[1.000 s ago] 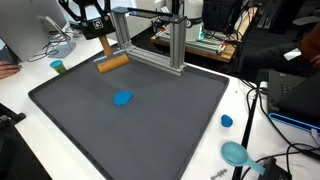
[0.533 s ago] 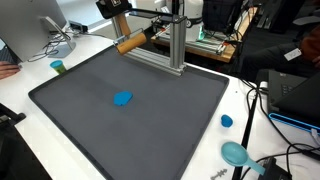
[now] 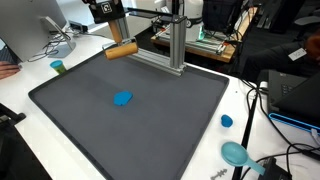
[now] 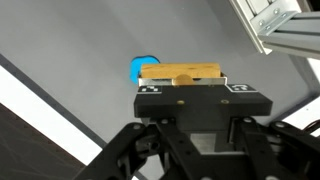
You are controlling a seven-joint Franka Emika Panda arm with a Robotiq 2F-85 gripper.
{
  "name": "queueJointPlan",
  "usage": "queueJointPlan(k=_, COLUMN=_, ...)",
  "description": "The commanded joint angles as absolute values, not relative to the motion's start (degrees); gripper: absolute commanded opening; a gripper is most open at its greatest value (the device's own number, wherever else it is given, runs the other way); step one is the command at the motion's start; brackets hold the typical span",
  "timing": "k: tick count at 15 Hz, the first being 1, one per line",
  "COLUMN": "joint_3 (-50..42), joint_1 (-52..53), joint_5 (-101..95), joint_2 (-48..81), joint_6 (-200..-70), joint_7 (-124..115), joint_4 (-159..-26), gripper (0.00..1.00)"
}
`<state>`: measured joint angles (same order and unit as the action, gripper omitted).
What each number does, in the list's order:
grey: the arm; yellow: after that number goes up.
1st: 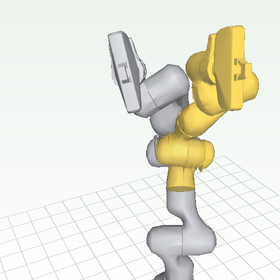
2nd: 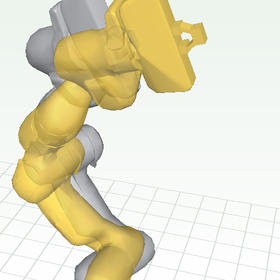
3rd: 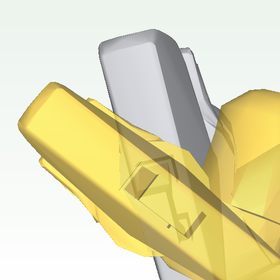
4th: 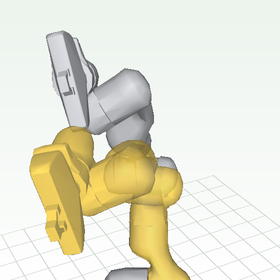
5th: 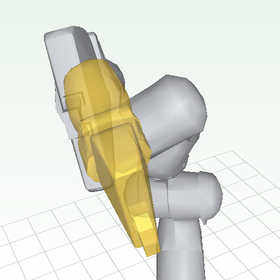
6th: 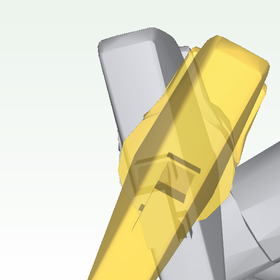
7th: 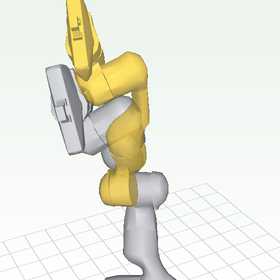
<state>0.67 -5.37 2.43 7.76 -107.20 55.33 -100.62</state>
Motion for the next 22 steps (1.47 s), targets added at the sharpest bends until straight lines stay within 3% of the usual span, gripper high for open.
queueJointPlan(k=1, joint_3=0.23, joint_1=-2.79, joint_5=-2.35, joint_2=6.36, joint_6=-109.66, joint_7=41.63, joint_4=-101.74, gripper=0.22)
queueJointPlan(k=15, joint_3=-1.31, joint_1=-1.64, joint_5=-10.35, joint_2=4.82, joint_6=-97.91, joint_7=1.52, joint_4=-103.80, gripper=0.22)
queueJointPlan(k=16, joint_3=-1.20, joint_1=-1.87, joint_5=-10.24, joint_2=7.16, joint_6=-98.21, joint_7=4.08, joint_4=-101.42, gripper=0.47)
queueJointPlan(k=19, joint_3=-1.21, joint_1=-1.82, joint_5=-10.23, joint_2=7.10, joint_6=-98.13, joint_7=2.55, joint_4=-102.18, gripper=0.47)
queueJointPlan(k=20, joint_3=-1.21, joint_1=-1.82, joint_5=-10.23, joint_2=7.08, joint_6=-98.13, joint_7=2.43, joint_4=-102.19, gripper=0.22)
queueJointPlan(k=22, joint_3=-1.30, joint_1=-2.51, joint_5=-5.98, joint_2=3.79, joint_6=-101.64, joint_7=2.95, joint_4=-107.00, gripper=0.22)
